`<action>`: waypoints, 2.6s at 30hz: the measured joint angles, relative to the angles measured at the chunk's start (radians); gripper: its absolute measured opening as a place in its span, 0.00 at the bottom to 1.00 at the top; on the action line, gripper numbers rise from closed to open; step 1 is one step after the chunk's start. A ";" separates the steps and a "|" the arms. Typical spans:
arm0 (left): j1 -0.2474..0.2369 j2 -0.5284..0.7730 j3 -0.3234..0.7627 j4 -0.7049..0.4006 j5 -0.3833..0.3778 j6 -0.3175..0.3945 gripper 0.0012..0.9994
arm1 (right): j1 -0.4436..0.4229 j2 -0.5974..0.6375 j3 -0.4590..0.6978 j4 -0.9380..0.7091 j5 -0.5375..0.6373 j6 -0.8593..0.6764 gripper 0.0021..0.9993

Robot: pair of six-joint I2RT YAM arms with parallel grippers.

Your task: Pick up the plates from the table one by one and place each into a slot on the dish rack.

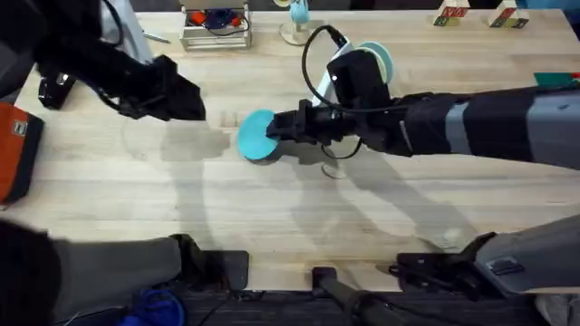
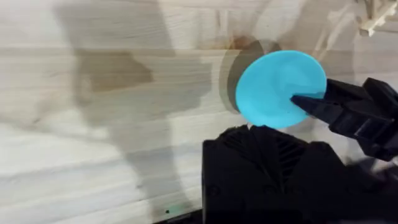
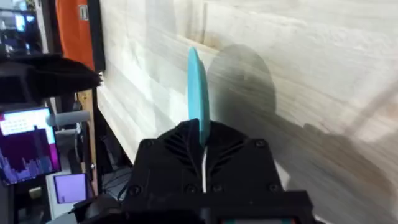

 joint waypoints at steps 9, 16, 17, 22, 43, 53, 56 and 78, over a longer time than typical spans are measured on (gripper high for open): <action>0.000 -0.155 0.004 -0.006 -0.075 -0.035 0.04 | 0.000 0.000 0.047 -0.034 -0.051 -0.078 0.03; 0.000 -0.171 0.004 -0.006 -0.082 -0.039 0.04 | 0.000 -0.033 0.130 -0.280 -0.038 -0.260 0.03; 0.000 -0.171 0.004 -0.006 -0.082 -0.041 0.05 | 0.000 -0.042 0.151 -0.330 -0.026 -0.295 0.03; 0.000 -0.171 0.004 -0.006 -0.083 -0.043 0.62 | 0.000 -0.076 0.264 -0.529 0.059 -0.453 0.03; 0.000 -0.171 0.004 -0.002 -0.086 -0.049 0.99 | -0.132 -0.221 0.470 -0.728 0.225 -0.853 0.03; 0.000 -0.171 0.004 -0.002 -0.086 -0.049 1.00 | -0.154 -0.365 0.474 -0.751 0.400 -1.049 0.03; 0.000 -0.171 0.004 -0.002 -0.086 -0.049 0.99 | -0.154 -0.390 0.474 -0.756 0.484 -1.073 0.03; 0.000 -0.171 0.004 -0.190 -0.086 -0.049 0.99 | -0.164 -0.423 0.474 -0.823 0.648 -1.008 0.03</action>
